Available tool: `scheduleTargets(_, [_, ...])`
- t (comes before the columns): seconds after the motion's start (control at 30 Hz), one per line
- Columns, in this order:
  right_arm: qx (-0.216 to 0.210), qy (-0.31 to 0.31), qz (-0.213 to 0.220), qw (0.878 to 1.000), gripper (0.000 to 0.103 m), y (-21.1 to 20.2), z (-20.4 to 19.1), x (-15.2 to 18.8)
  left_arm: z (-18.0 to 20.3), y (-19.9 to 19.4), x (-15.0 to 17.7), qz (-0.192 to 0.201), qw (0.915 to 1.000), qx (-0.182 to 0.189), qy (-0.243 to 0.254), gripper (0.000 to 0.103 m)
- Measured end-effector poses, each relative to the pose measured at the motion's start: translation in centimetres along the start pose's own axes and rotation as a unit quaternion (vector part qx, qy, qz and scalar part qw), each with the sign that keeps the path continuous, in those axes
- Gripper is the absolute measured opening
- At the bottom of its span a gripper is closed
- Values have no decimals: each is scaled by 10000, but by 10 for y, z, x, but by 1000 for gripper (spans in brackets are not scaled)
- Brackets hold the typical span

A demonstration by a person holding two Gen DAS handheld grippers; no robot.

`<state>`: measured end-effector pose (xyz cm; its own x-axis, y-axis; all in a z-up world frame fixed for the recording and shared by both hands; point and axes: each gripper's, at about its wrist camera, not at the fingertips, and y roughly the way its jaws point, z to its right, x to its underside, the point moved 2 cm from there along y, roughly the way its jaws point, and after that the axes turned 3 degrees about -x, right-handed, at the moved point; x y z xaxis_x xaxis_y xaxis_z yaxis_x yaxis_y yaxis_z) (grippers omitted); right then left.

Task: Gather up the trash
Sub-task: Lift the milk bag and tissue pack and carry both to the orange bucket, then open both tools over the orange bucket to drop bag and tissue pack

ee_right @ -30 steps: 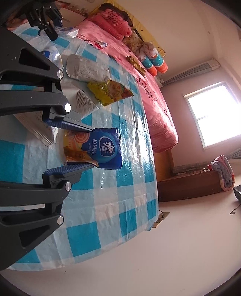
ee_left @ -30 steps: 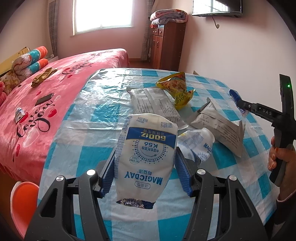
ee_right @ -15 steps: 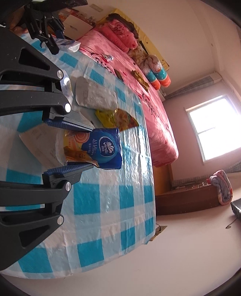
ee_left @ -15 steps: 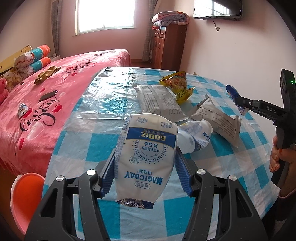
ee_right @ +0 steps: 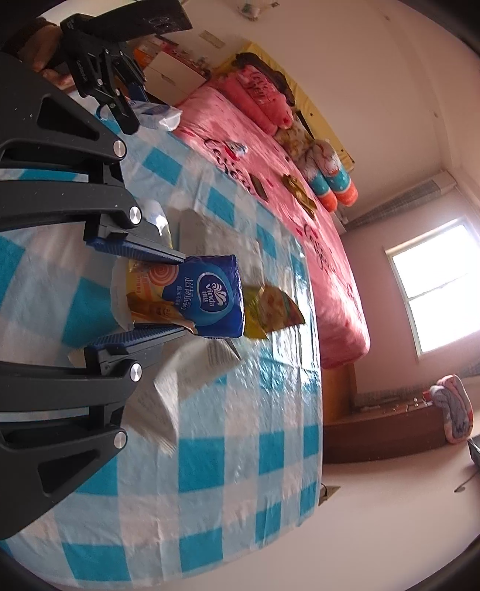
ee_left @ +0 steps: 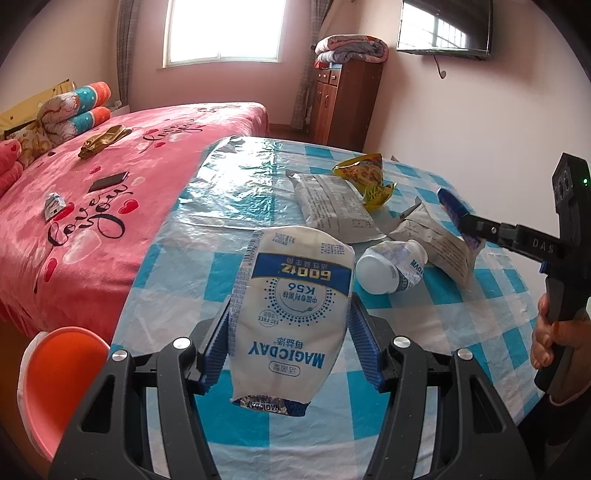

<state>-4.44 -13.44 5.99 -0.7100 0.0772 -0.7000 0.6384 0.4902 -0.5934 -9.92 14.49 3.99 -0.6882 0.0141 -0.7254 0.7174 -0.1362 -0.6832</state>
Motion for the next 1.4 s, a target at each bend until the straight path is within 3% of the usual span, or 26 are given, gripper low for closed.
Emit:
scheduleTargets(0.4, [-402,-338,-451,9976,35,19,-59,21,-29,-23,9,140,9997,-23,-216,61])
scheduleTargets(0.73, [-804,-741,-837,9905,35,40,-115,36,-67,-39,19,191,9982,-269,-499,61])
scheduleTargets(1.4, [-1666,-1910,-1616,9537,35,92,-251,66,-172,-63,68,-35,9847,-1209,-1253,61])
